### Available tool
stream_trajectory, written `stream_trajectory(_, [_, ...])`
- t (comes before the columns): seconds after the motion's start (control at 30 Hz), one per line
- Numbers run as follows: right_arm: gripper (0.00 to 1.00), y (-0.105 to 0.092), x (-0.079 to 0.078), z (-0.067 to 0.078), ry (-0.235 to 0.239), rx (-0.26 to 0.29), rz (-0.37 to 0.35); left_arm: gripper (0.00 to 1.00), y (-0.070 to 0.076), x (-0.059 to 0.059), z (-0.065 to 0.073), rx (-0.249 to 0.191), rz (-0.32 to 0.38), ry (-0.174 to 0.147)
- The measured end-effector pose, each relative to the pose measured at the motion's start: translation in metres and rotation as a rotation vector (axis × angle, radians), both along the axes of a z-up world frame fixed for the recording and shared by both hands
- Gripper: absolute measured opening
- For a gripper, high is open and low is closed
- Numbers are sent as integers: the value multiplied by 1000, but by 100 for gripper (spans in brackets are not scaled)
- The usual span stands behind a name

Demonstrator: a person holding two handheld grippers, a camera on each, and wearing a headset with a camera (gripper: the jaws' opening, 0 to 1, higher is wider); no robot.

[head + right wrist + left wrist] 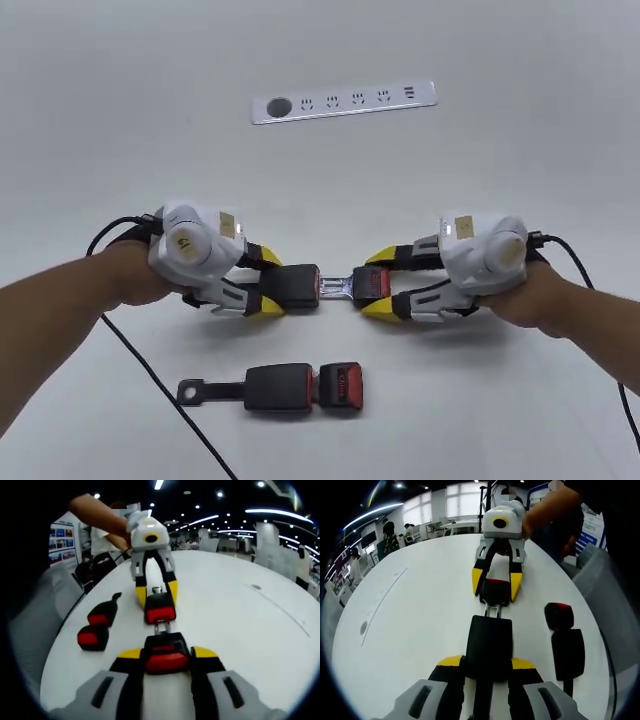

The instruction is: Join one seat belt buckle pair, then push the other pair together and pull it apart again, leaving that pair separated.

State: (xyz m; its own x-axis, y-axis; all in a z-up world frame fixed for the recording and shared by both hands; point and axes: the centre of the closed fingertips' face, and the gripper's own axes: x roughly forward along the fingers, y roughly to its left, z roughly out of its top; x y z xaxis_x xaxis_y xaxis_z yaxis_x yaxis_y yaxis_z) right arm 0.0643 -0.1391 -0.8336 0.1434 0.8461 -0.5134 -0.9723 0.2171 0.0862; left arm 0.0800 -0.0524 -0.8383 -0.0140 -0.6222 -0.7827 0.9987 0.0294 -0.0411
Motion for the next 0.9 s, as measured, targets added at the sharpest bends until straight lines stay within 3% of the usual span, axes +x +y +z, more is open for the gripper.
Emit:
stream_trajectory(0.43, [36,14,6,-2,-13,-31,26,34,-2,-1,1,8,-21,-7])
stream_trajectory(0.9, [36,20,9,-3,8,-67,28,33,-2,-3,0,27,-51,-13])
